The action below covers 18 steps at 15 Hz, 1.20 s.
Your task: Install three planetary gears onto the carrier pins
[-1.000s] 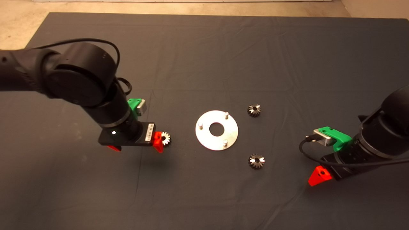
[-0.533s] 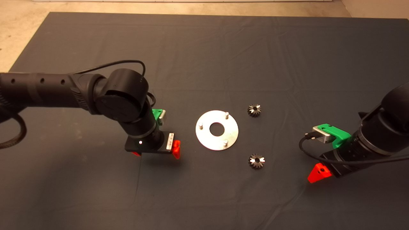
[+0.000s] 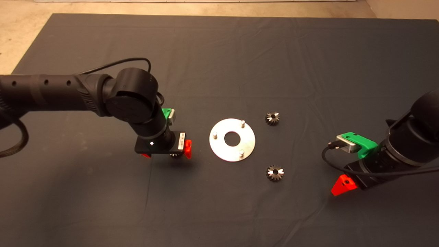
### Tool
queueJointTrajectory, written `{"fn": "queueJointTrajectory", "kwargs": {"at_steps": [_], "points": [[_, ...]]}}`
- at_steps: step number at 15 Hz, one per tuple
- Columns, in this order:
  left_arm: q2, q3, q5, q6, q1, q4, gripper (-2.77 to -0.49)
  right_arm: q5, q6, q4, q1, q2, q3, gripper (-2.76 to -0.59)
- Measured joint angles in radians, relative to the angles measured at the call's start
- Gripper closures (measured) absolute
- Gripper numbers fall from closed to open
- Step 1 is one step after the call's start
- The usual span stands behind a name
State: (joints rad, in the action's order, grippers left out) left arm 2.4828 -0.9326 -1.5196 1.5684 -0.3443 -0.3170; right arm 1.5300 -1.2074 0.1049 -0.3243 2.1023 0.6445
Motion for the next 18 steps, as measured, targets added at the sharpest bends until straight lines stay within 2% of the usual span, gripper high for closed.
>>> {"fn": "queueJointTrajectory", "kwargs": {"at_steps": [2, 3, 7, 13, 15, 18], "points": [[0.0, -0.004, 0.004, -0.011, 0.016, -0.009, -2.75, 0.0, 0.002, 0.0, 0.0, 0.0, -0.002, -2.76], [0.0, -0.009, 0.013, -0.014, 0.024, -0.009, -2.75, 0.0, 0.002, 0.0, 0.0, 0.0, -0.004, -2.76], [0.003, -0.047, 0.074, -0.054, 0.052, -0.01, -2.75, 0.0, 0.003, 0.0, 0.0, 0.0, -0.005, -2.76], [0.069, -0.116, 0.083, -0.109, 0.059, -0.013, -2.75, 0.001, 0.003, 0.0, 0.0, 0.0, -0.007, -2.76], [0.071, -0.147, 0.083, -0.134, 0.059, -0.013, -2.75, 0.0, 0.003, 0.0, 0.0, 0.0, -0.009, -2.76], [0.069, -0.16, 0.08, -0.141, 0.059, -0.013, -2.75, 0.0, 0.003, 0.0, 0.0, 0.0, -0.014, -2.76]]}}
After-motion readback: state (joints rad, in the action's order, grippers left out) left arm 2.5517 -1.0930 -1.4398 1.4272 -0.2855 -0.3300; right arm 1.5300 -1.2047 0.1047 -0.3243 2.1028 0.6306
